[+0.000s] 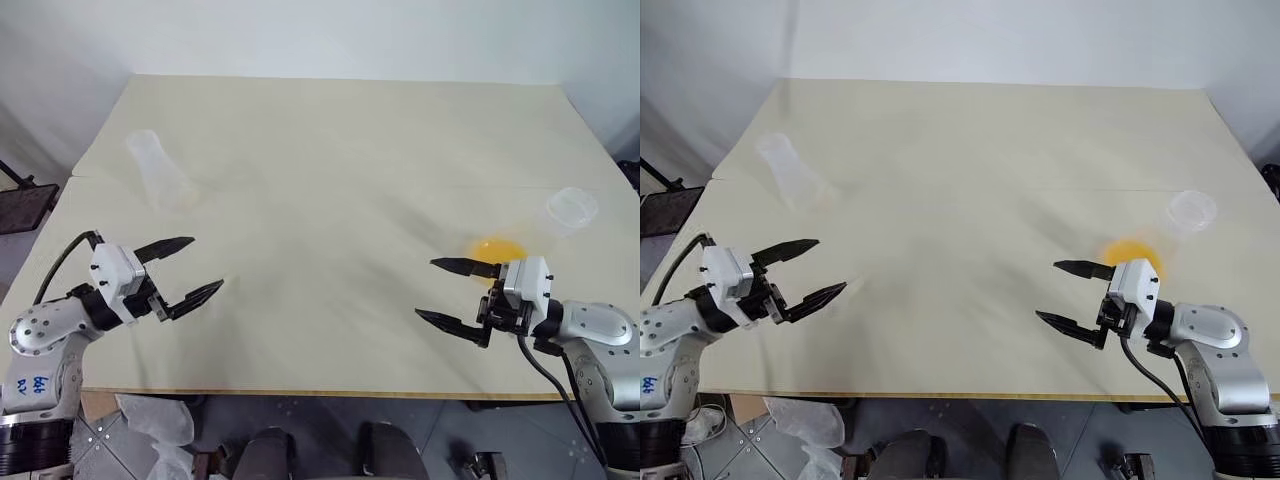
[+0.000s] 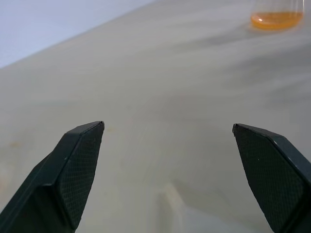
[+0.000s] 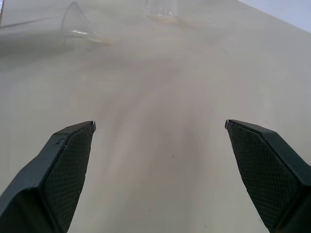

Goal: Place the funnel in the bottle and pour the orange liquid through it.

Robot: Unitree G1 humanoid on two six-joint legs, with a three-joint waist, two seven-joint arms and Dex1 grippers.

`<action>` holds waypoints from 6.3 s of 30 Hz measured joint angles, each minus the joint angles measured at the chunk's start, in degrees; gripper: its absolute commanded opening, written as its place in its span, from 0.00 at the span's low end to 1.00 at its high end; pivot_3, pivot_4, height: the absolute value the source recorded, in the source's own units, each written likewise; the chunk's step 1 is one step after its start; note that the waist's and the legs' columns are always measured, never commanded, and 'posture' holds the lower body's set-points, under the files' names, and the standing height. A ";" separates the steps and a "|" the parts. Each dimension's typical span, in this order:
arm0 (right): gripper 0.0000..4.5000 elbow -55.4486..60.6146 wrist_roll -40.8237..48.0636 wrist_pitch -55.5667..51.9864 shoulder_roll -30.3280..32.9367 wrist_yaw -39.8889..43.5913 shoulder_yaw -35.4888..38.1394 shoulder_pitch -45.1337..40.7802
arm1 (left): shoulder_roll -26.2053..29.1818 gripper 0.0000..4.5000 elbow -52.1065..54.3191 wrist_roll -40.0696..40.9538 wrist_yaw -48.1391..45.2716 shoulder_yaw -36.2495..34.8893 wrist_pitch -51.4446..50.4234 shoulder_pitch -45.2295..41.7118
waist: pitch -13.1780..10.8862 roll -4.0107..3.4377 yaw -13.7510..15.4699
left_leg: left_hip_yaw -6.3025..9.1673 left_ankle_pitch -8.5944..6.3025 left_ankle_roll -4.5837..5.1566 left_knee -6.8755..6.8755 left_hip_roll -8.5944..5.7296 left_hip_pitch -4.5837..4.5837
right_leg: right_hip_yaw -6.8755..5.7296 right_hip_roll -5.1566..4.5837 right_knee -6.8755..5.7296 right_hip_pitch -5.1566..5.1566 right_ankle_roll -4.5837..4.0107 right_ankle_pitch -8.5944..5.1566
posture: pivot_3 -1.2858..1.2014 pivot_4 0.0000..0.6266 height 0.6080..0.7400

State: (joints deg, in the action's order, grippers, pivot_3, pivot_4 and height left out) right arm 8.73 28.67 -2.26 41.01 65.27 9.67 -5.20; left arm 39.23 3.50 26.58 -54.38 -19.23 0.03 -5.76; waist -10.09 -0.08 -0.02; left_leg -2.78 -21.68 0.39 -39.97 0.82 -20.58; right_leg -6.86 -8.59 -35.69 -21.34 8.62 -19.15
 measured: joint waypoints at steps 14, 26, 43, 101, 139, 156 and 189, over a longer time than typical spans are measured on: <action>1.00 3.77 -0.50 -1.57 -12.59 -9.88 -5.35 -6.18 | -12.50 1.00 -3.01 3.96 24.65 -17.15 -4.63 7.33 | 0.01 0.04 -0.22 | 0.04 -0.01 -0.02 -0.01 0.04 0.04 | 0.01 -0.02 -0.10 -0.02 0.00 0.00 | 0.52 0.24 1.00; 1.00 2.73 -5.63 -1.27 -17.42 -15.82 -9.64 -11.84 | -12.69 1.00 2.43 10.93 29.40 -15.69 -13.40 4.50 | 0.03 0.18 1.32 | 0.37 -0.02 -0.01 -0.12 -0.10 -0.02 | -0.06 -0.03 -0.12 0.11 0.00 0.00 | 0.52 0.24 1.00; 1.00 4.68 -5.48 -1.65 -18.15 -16.68 -11.46 -9.56 | -2.48 1.00 -40.35 -8.17 37.51 0.28 -16.13 -41.12 | 0.02 0.24 -1.03 | -0.10 0.00 -0.04 0.02 -0.06 -0.04 | -0.38 0.03 -0.21 -0.05 0.00 0.00 | 0.52 0.24 1.00; 1.00 25.69 -0.08 -7.71 -8.34 -22.83 6.19 18.26 | -20.81 0.88 -34.08 -11.44 -9.09 26.48 -7.81 -46.11 | -0.01 0.27 0.34 | -0.07 0.01 -0.02 -0.32 -0.06 -0.46 | -0.60 -0.01 -0.21 -0.15 0.01 0.00 | 0.52 0.24 1.00; 1.00 13.60 1.77 -9.27 -7.88 -11.63 -7.35 -4.58 | -2.06 1.00 -5.20 2.19 -3.28 -9.74 -12.01 -1.48 | -0.01 0.26 -1.39 | 0.63 0.01 -0.02 -0.32 -0.01 -0.42 | -0.53 -0.08 -0.25 -0.11 0.00 0.00 | 0.52 0.24 1.00; 1.00 10.71 1.66 -10.26 -7.52 -4.80 -11.78 -9.90 | -5.44 1.00 10.74 9.81 0.35 -18.17 -14.72 24.36 | 0.01 0.29 -0.01 | 0.59 -0.01 0.00 -0.31 -0.05 -0.38 | -0.35 -0.11 -0.17 -0.06 0.00 0.00 | 0.52 0.24 1.00; 1.00 15.68 1.81 -10.21 -7.38 -11.77 -6.10 2.21 | -6.12 0.00 0.62 7.33 1.27 0.12 -15.40 3.06 | 0.01 0.29 0.09 | 0.50 -0.01 0.00 -0.30 -0.03 -0.36 | -0.39 -0.03 -0.18 -0.07 0.00 0.00 | 0.52 0.24 1.00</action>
State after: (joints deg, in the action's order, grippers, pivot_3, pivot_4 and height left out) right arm 24.42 30.48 -12.47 33.62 53.50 3.57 -2.99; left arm 33.11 4.12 33.91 -53.11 -19.11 -15.37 -2.70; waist -10.08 0.21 0.07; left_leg -2.28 -21.69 0.39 -40.27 0.79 -20.94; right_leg -7.25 -8.62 -35.87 -21.42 8.62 -19.15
